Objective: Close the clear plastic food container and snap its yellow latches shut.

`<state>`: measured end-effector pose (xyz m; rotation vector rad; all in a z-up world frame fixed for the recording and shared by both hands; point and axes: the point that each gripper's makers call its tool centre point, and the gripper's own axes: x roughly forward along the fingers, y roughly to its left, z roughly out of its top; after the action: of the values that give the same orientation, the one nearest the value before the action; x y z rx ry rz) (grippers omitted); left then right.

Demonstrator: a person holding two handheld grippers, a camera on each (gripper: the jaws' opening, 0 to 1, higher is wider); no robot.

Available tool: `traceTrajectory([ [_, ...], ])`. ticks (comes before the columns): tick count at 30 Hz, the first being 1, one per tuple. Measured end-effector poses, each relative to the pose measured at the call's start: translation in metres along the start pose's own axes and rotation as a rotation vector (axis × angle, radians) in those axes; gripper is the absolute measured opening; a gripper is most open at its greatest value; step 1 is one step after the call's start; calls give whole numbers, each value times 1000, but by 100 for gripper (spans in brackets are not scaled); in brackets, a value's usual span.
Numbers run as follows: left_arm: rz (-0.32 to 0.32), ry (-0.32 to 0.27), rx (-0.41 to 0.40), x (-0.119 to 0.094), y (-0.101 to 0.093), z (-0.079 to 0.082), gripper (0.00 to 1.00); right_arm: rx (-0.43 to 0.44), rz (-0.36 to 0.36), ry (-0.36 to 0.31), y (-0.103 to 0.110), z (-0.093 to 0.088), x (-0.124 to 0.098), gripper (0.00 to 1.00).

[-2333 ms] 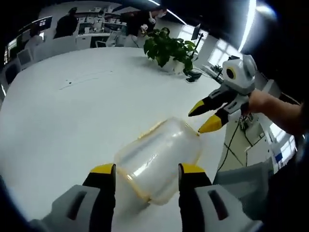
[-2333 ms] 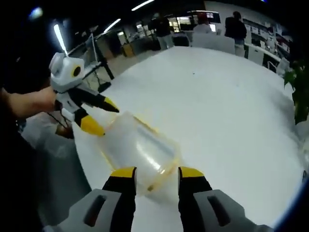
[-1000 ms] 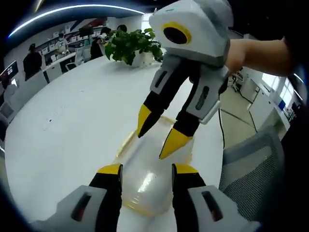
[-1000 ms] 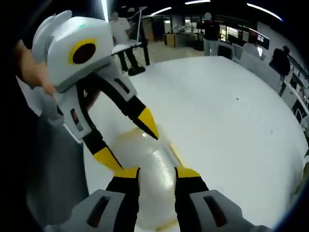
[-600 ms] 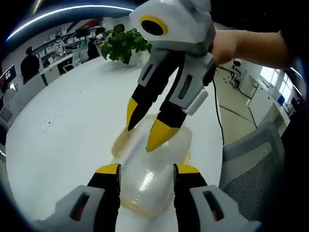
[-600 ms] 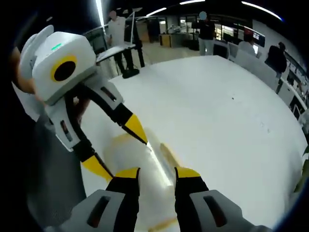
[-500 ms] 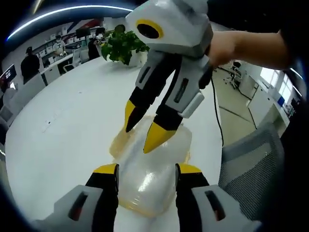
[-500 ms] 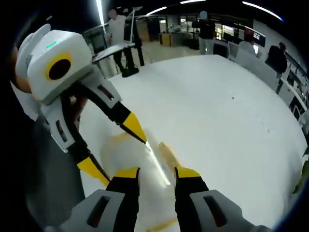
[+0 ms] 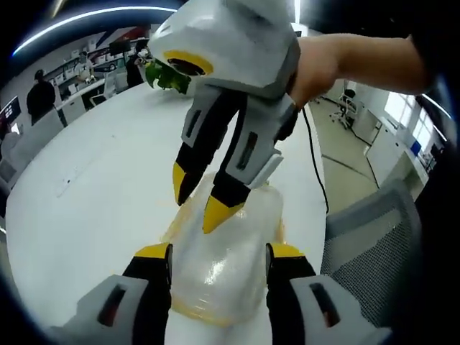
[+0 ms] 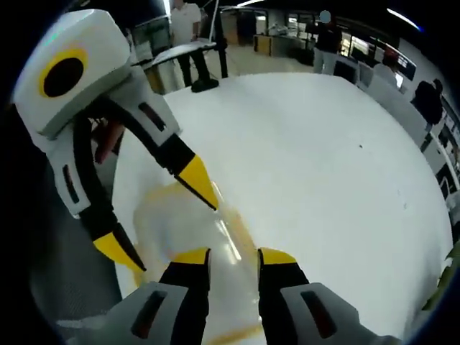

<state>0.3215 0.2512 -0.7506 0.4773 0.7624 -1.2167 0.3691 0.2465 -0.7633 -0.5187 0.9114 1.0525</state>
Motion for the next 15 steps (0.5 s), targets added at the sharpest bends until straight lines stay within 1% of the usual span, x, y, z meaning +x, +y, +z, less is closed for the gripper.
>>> traceTrajectory([
  [1, -12, 6, 9, 1, -6, -1, 59, 15, -5, 5, 0, 0, 0, 23],
  [2, -12, 29, 45, 3, -10, -5, 59, 21, -16, 5, -2, 0, 0, 22],
  [3, 1, 67, 90, 5, -11, -12, 59, 37, -16, 5, -2, 0, 0, 22],
  [4, 30, 83, 166, 5, -8, -14, 60, 42, -16, 5, -2, 0, 0, 22],
  [5, 42, 71, 215, 10, -9, -12, 60, 35, -13, 3, -2, 0, 0, 22],
  [6, 91, 97, 259, 11, -4, -14, 59, 33, -13, -1, -2, 0, -1, 22],
  [7, 106, 98, 273, 9, -8, -15, 59, 34, -13, -5, -2, -1, -1, 22],
  [8, 107, 89, 270, 12, -12, -15, 60, 37, -13, -11, -2, -1, -1, 22],
  [11, 126, 94, 299, 13, -15, -16, 61, 46, -11, -19, -2, 0, -1, 22],
  [12, 124, 92, 296, 13, -16, -15, 61, 60, -10, -14, -2, 1, -1, 22],
  [14, 121, 81, 269, 12, -18, -12, 62, 60, -6, 2, -2, 1, 0, 22],
  [15, 120, 77, 268, 12, -19, -10, 63, 59, 2, 19, -2, 1, 0, 22],
])
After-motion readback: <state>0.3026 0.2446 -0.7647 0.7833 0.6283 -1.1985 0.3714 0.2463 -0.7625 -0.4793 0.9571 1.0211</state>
